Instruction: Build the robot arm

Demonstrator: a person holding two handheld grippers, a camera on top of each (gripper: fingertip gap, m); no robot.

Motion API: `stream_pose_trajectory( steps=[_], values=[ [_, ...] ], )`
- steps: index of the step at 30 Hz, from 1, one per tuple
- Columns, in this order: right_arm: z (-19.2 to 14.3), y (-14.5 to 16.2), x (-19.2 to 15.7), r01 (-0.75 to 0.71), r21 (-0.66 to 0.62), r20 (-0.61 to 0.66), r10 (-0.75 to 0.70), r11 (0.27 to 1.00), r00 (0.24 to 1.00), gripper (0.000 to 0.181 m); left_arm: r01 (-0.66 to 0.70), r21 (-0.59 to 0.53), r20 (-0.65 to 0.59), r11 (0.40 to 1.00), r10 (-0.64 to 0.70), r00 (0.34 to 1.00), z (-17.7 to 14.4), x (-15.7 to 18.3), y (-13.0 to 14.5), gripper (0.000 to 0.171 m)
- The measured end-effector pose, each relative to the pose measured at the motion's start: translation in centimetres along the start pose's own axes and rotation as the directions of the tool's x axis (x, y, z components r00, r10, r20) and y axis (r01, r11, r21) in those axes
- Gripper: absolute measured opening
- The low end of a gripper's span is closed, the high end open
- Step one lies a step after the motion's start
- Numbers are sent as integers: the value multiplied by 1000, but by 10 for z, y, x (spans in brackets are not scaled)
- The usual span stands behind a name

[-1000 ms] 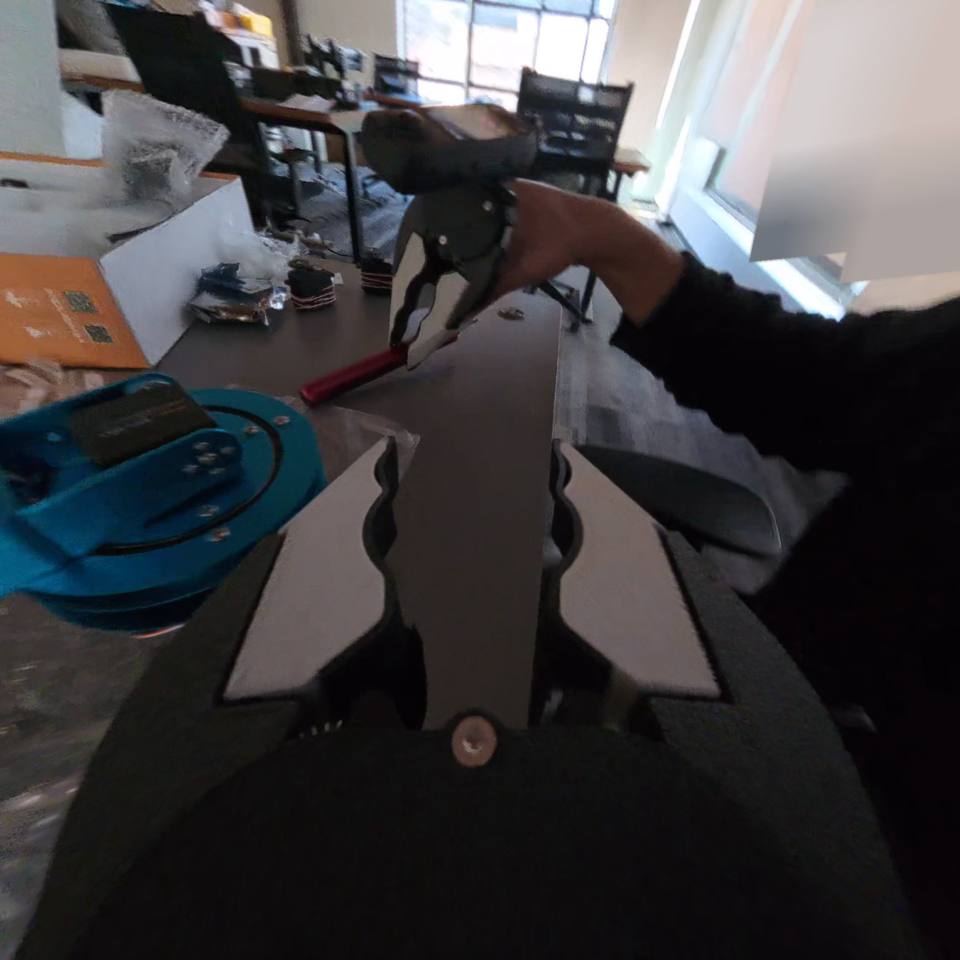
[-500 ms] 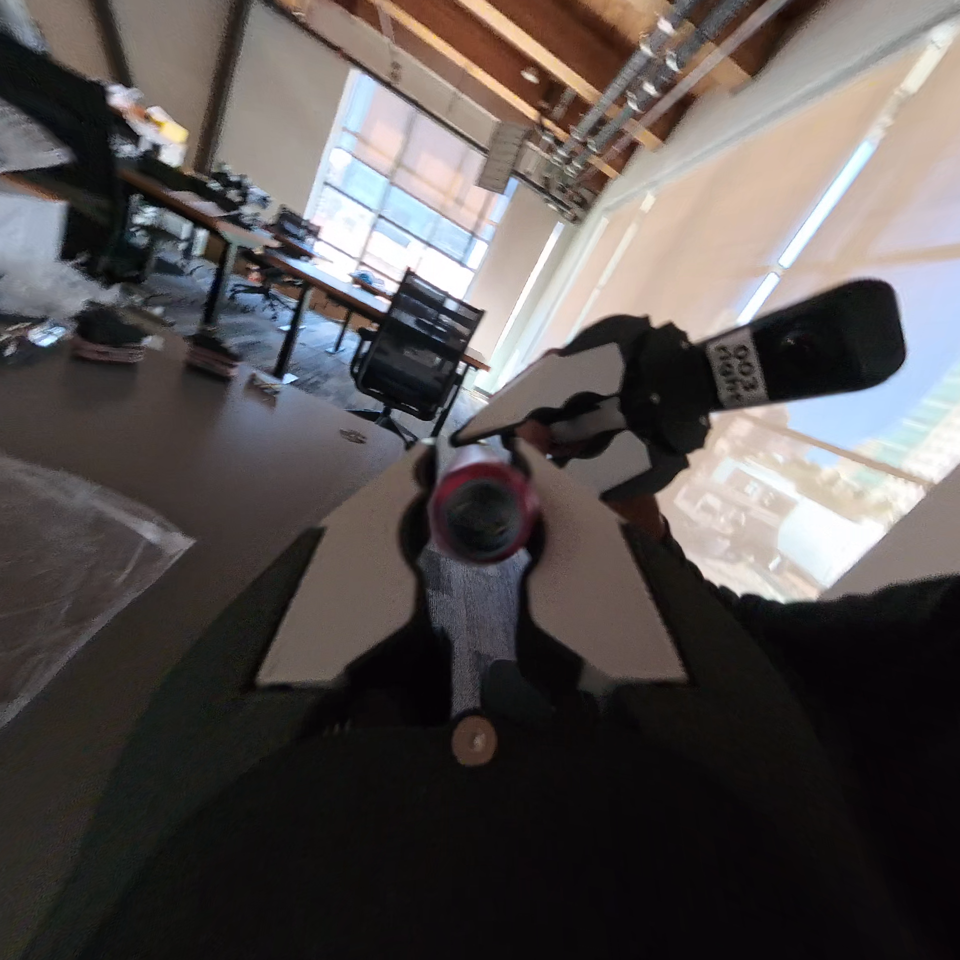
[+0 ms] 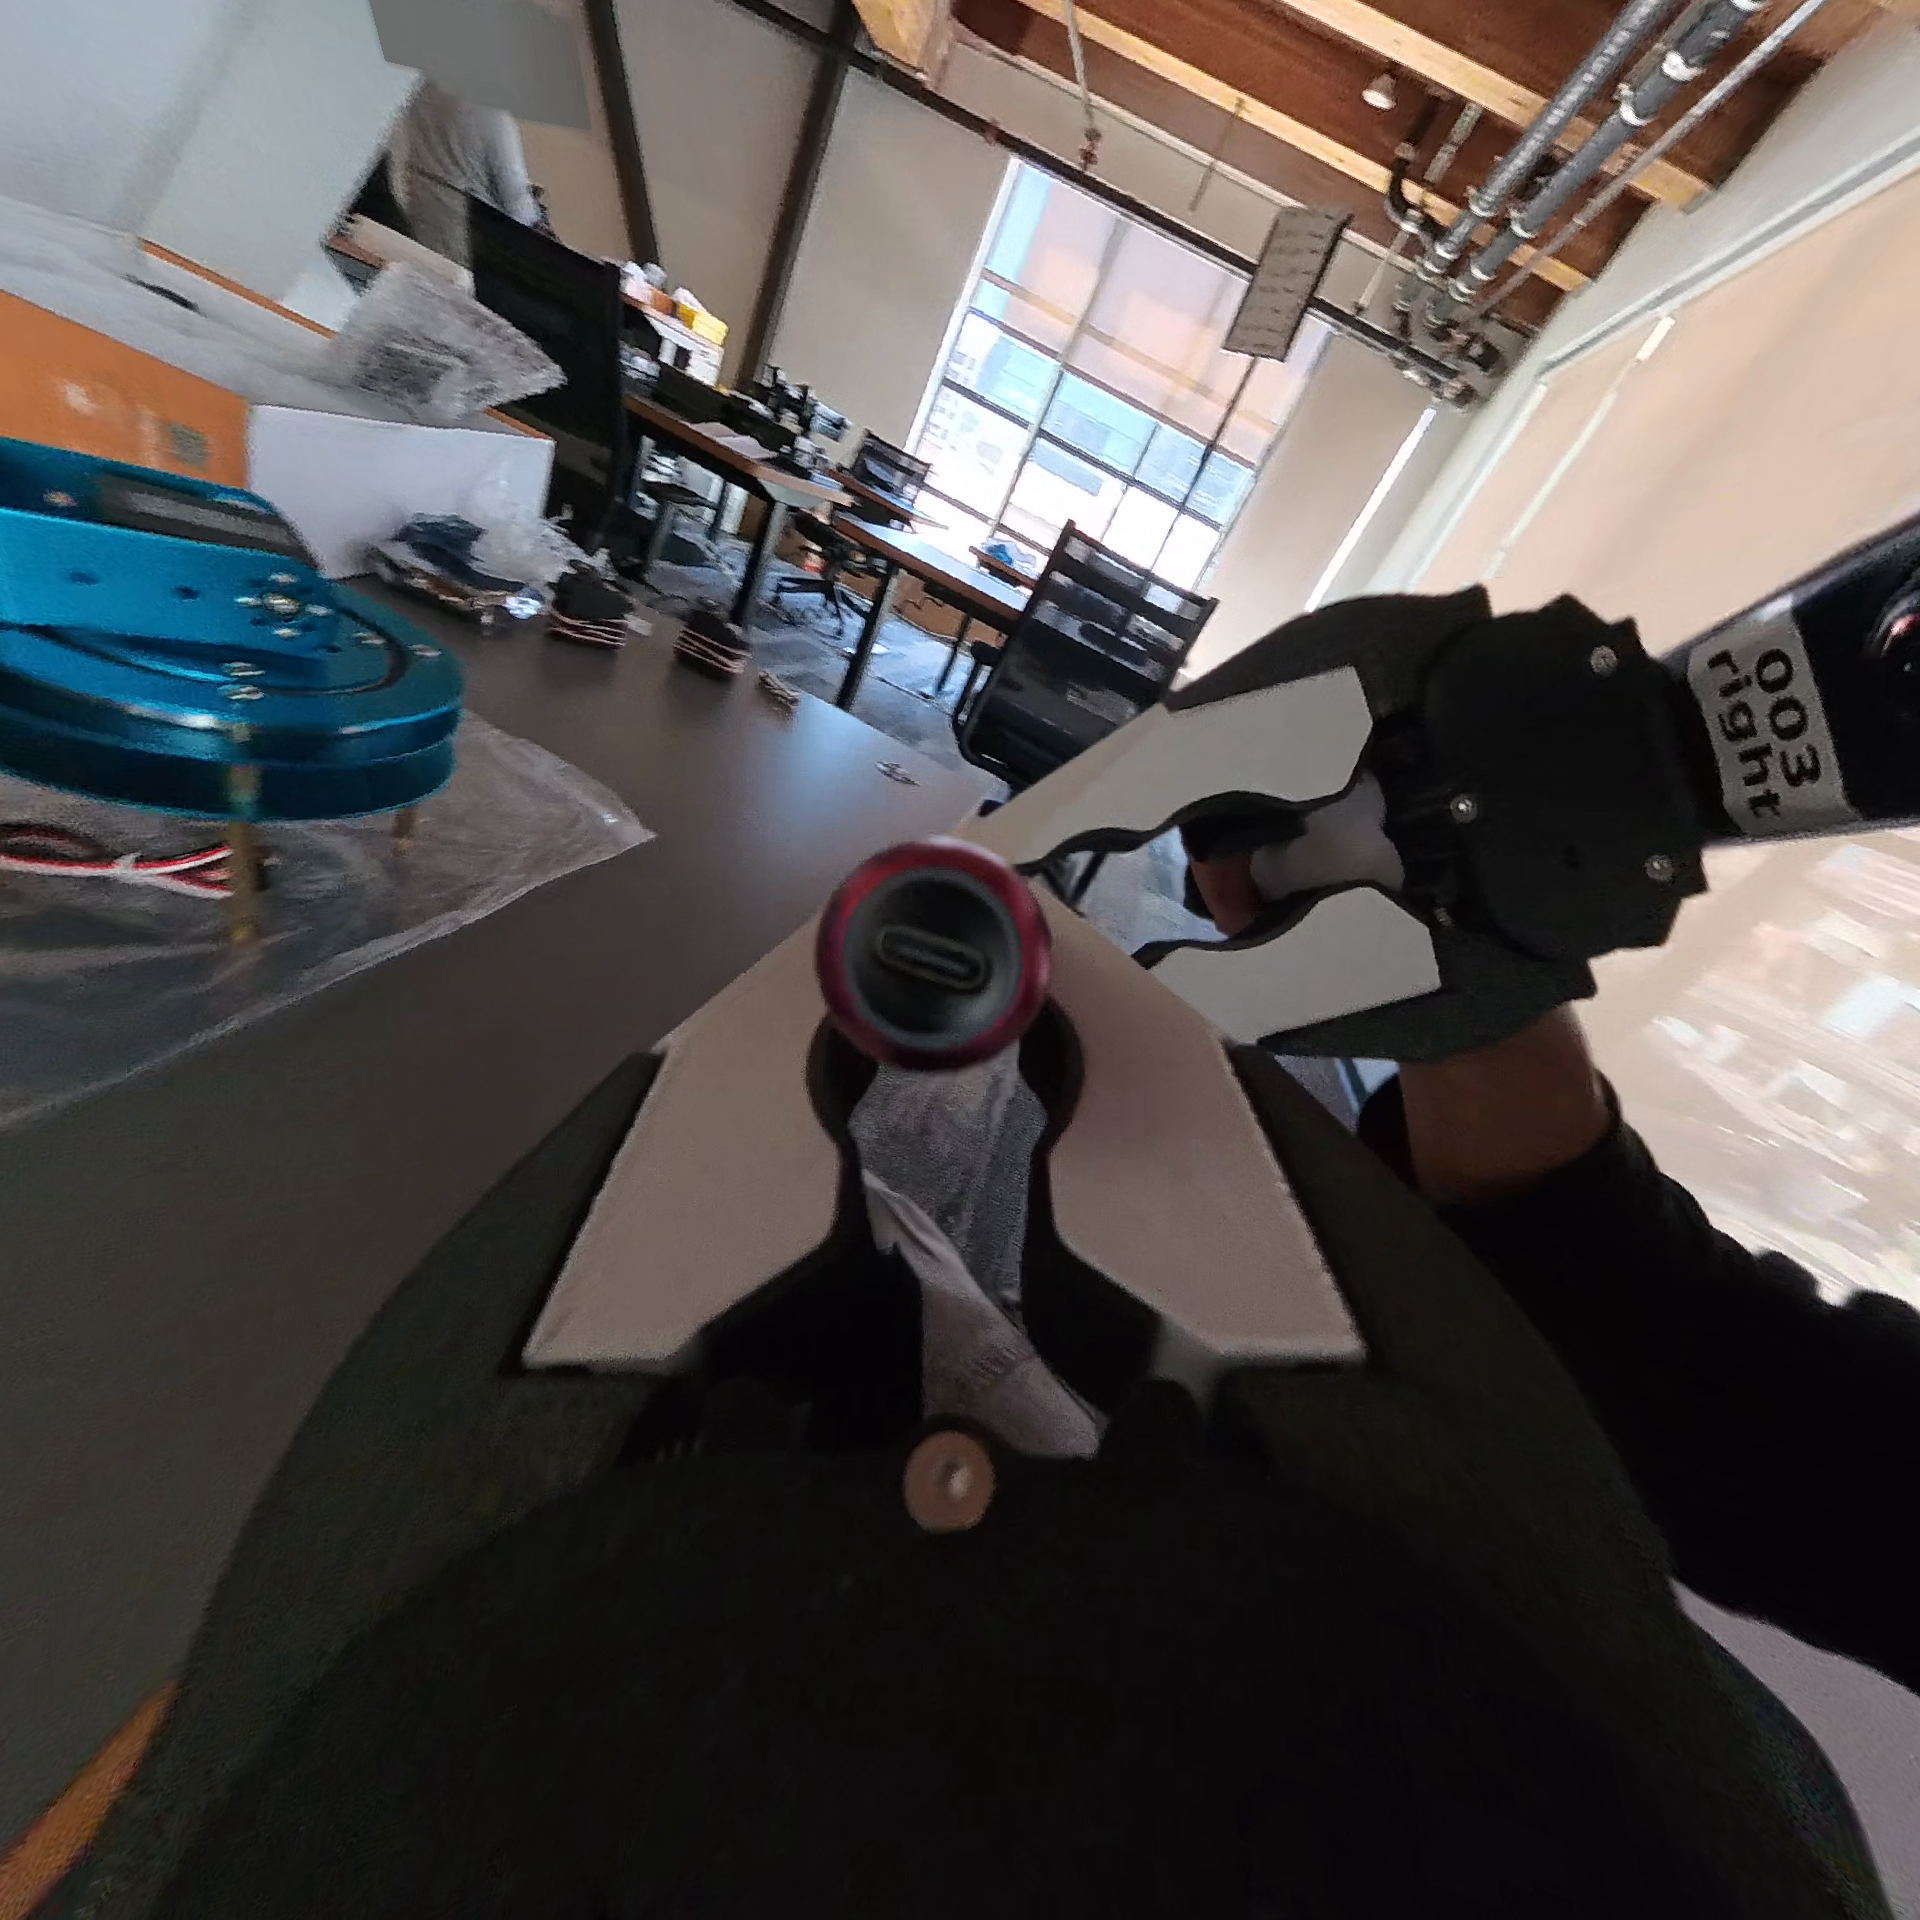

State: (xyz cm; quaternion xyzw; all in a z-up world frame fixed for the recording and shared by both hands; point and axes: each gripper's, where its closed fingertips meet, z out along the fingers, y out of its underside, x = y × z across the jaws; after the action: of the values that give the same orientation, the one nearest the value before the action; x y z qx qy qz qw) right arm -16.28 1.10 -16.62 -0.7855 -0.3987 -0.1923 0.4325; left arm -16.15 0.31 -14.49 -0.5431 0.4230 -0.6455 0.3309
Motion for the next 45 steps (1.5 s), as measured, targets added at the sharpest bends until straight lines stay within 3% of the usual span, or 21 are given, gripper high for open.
stream_pose_trajectory(
  steps=[3, 6, 8, 10, 13, 16, 18, 21, 24, 27, 30, 32, 36, 40, 43, 45],
  values=[
    [2, -1, -5, -17, -9, -79, 16, 1000, 997, 31, 0, 56, 122, 998, -7, 993, -30, -14, -9, 20],
    [1, -8, -13, -114, 84, -86, 121, 990, 989, 45, 74, 123, 72, 990, -84, 994, -64, -10, -20, 20],
    [7, -21, -26, -188, 156, -16, 193, 970, 981, 52, 101, 154, 46, 983, -109, 993, -82, -5, -23, 20],
    [17, -36, -42, -244, 199, 59, 237, 949, 970, 47, 128, 174, 21, 976, -134, 991, -94, -1, -23, 20],
    [28, -54, -53, -217, 227, 51, 211, 950, 976, 22, 156, 182, -9, 971, -157, 988, -105, 1, -22, 19],
    [32, -61, -62, -203, 194, 158, 174, 960, 972, 22, 48, 121, -57, 992, -41, 997, -115, 7, -19, 21],
    [24, -76, -64, -207, 279, 268, 131, 938, 955, 22, -108, 120, -131, 987, 124, 984, -126, 17, -23, 22],
    [15, -97, -66, -196, 388, 416, 19, 901, 909, 21, -422, 59, -165, 904, 426, 889, -134, 23, -21, 41],
    [18, -103, -65, -117, 438, 464, -112, 891, 879, 20, -640, 35, -213, 768, 631, 746, -138, 26, -22, 34],
    [28, -103, -54, -59, 480, 454, -190, 875, 871, 20, -754, -23, -266, 657, 723, 638, -136, 19, -17, 33],
    [37, -104, -39, -66, 551, 446, -227, 832, 866, 20, -809, -66, -241, 584, 777, 581, -131, -1, -19, 34],
    [43, -104, -27, -91, 592, 446, -232, 800, 864, 20, -803, -81, -217, 591, 776, 593, -127, -14, -23, 35],
    [45, -104, -13, -254, 632, 573, -221, 732, 789, 19, -758, -24, -183, 652, 742, 644, -119, -29, -32, 41],
    [39, -105, 5, -440, 642, 688, -220, 628, 691, 19, -606, 172, -205, 777, 629, 750, -120, -18, -59, 41],
    [50, -100, 9, -452, 615, 710, -204, 646, 674, 19, -639, 106, -164, 762, 647, 744, -115, -36, -54, 23],
    [54, -99, 8, -433, 606, 710, -207, 667, 674, 19, -655, 21, -143, 755, 651, 746, -111, -50, -42, 27]
  ],
)
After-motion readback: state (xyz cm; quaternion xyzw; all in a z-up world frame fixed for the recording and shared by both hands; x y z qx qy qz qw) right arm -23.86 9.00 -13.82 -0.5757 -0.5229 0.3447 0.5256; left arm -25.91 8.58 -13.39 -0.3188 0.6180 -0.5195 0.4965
